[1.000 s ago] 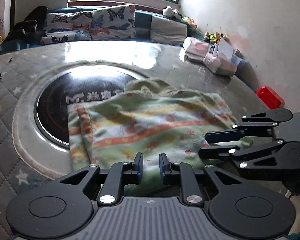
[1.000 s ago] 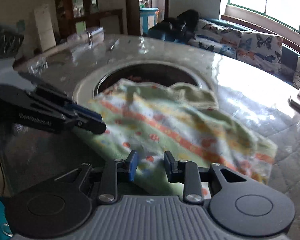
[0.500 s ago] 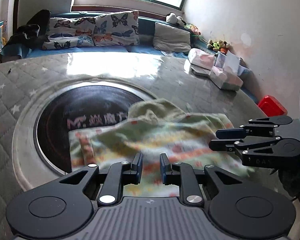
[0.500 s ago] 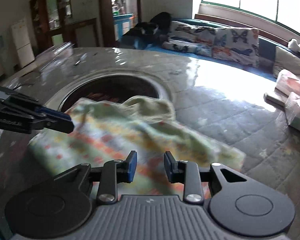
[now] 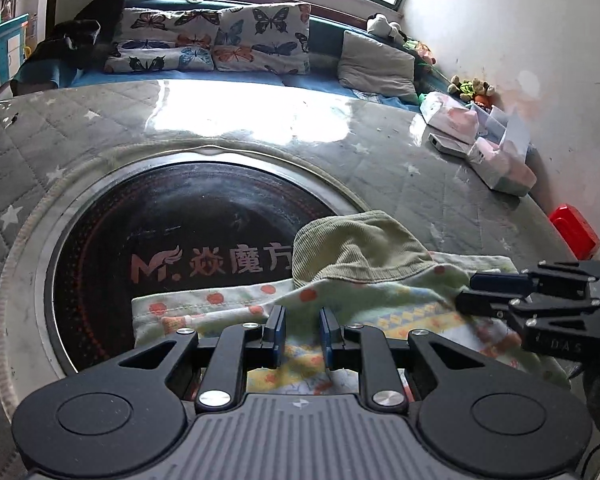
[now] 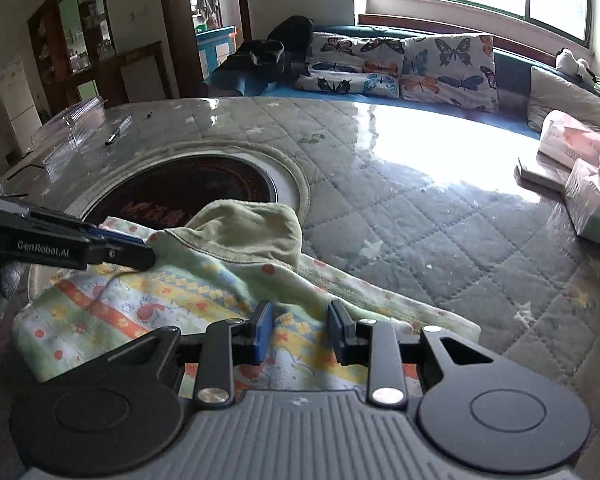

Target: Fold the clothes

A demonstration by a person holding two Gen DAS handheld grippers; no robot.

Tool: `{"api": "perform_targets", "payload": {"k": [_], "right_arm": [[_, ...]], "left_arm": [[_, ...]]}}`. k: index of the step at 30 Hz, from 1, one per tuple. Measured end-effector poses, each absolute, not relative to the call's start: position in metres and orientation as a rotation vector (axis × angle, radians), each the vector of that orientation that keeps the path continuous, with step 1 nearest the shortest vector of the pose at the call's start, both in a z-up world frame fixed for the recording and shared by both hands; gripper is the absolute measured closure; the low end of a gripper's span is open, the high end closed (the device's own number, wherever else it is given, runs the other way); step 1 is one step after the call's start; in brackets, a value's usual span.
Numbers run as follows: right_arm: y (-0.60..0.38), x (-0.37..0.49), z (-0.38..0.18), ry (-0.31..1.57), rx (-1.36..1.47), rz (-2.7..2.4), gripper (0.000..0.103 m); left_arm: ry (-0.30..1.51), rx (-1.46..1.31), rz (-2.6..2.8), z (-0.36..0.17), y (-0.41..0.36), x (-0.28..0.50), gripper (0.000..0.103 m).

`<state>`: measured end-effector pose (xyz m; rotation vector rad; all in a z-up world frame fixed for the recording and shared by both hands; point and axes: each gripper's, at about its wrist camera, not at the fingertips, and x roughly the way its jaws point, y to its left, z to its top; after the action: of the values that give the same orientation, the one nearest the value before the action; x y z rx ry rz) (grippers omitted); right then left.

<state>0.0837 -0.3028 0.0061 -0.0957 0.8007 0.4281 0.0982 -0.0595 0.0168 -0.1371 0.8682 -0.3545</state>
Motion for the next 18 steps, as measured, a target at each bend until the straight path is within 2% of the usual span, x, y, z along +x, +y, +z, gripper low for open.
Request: {"api": "perform_targets", "payload": {"k": [3,6,10,14,18], "right_arm": [[-0.301,0.081,0.010,0.790,-0.100,0.423,0.071],[-0.298,0.076,0.016,0.777,-0.108,0.424,0.066],[-0.294,0.066,0.022,0.762,-0.122,0.434,0.065],[-0.289,0.054,0.026,0.749,-0.136,0.449,0.053],[-0.280,0.039,0.030,0.741,-0.153,0.479,0.051]], "left_arm": [[0.867,-0.129,-0.349,0.020,-0.060,0.097,0.081],[0.863,-0.117,-0.341,0.023,-0.060,0.094,0.073],[0.850,-0.105,-0.326,0.029,-0.060,0.087,0.057],[0.836,-0.095,-0.308,0.035,-0.057,0.079,0.050],[0.826,-0.095,-0.277,0.038,-0.048,0.069,0.045]]}}
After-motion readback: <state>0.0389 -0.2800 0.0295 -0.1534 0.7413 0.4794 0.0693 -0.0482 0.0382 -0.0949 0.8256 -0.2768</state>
